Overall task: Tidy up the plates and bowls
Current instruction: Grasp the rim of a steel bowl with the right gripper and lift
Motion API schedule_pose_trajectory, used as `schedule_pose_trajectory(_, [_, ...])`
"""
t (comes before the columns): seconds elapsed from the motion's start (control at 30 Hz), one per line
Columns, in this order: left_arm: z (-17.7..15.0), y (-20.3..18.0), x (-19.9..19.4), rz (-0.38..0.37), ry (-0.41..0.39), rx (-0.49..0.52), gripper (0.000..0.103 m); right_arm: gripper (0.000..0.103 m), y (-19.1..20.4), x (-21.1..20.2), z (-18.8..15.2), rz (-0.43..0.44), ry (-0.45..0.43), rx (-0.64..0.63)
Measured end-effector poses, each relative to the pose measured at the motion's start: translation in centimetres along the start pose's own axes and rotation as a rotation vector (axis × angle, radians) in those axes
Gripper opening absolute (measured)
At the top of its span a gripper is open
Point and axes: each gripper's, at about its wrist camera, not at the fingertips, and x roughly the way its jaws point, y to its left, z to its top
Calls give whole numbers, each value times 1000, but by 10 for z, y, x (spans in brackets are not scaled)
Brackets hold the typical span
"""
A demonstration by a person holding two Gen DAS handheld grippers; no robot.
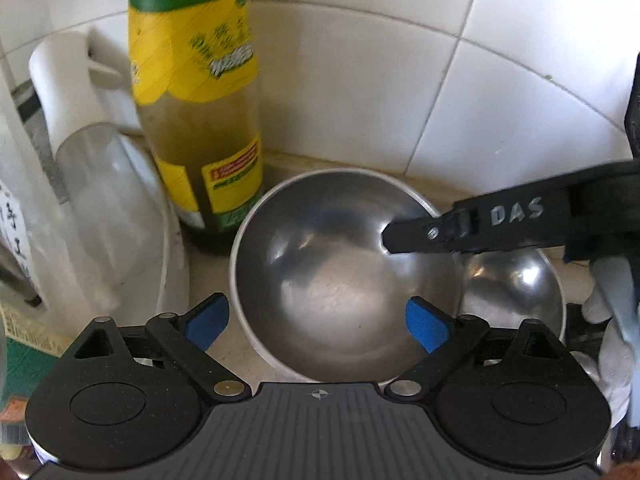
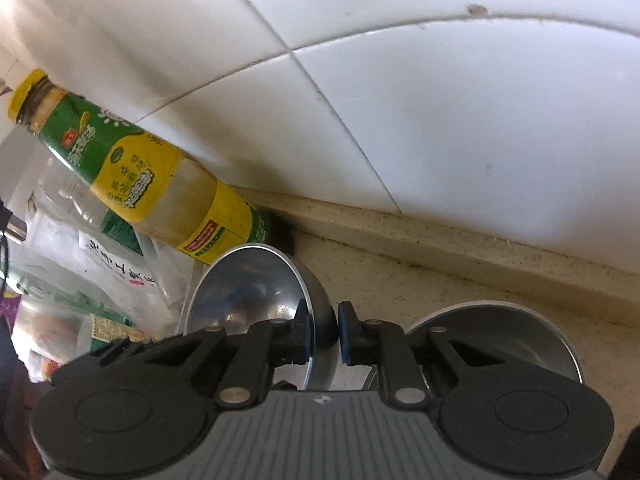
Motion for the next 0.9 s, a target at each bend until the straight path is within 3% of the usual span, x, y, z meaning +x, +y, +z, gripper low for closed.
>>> schedule_pose_trajectory(0.13, [3, -4, -14, -21, -53, 31, 97, 37, 2, -11, -5, 28, -30, 25])
schedule_pose_trajectory(0.27, [4, 1, -28, -41, -59, -2, 97, 37, 5, -28, -3, 28, -83, 29])
schedule_pose_trajectory(0.43, [1, -3, -53, -46, -125, -1, 99, 37, 1, -51, -8, -8, -129, 39])
schedule_pose_trajectory(0.53, [6, -14, -42, -62, -88, 20, 98, 37, -2, -61, -15, -19, -139, 52])
schedule_pose_trajectory(0.6, [10, -19, -35, -122, -52, 15, 85, 38, -6, -67, -19, -37, -136, 64])
schedule_pose_trajectory(0.67, [12, -27, -31, -149, -25, 35, 52, 39, -12, -74, -24, -50, -135, 83])
schedule_pose_trajectory(0.9, [14, -50, -37, -173, -40, 114, 39, 41, -31, -101, -40, -101, -173, 128])
